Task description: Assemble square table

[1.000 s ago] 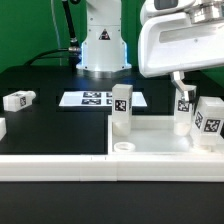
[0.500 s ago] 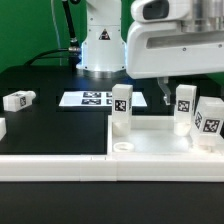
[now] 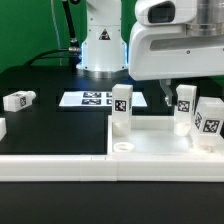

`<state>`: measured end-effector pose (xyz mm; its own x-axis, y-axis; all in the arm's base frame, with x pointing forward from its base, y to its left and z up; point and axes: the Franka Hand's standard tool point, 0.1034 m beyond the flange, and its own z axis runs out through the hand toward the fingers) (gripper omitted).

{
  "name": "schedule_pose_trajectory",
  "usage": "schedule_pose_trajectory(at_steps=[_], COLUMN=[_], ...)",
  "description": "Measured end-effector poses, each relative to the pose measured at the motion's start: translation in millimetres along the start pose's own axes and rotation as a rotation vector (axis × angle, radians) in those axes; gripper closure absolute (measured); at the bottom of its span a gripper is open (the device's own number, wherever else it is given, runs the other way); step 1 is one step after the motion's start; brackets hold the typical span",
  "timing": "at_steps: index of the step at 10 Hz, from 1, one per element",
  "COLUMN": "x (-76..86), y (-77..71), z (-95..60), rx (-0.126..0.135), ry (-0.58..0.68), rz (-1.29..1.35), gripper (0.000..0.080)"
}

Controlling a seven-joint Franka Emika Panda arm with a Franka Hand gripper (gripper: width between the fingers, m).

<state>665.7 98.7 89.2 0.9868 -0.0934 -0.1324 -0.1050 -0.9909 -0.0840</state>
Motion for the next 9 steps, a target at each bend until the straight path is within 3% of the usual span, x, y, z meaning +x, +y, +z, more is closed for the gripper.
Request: schedule_pose_trajectory(at_steps=[3, 5, 6, 7, 9], x=[0.7, 1.5, 1.3, 1.5, 1.3], y=[-12.3, -8.8, -7.5, -6.6, -7.8], z=[6.1, 5.8, 6.1, 6.0, 6.2], rx=[-0.010, -0.011, -0.013, -0.013, -0.011], ry=[0.011, 0.011, 0.010, 0.011, 0.012], rz=[0.005, 0.022, 0.042, 0.145, 0.275], gripper=[0.0151, 0.0408, 0.0408, 0.0506, 0.0506])
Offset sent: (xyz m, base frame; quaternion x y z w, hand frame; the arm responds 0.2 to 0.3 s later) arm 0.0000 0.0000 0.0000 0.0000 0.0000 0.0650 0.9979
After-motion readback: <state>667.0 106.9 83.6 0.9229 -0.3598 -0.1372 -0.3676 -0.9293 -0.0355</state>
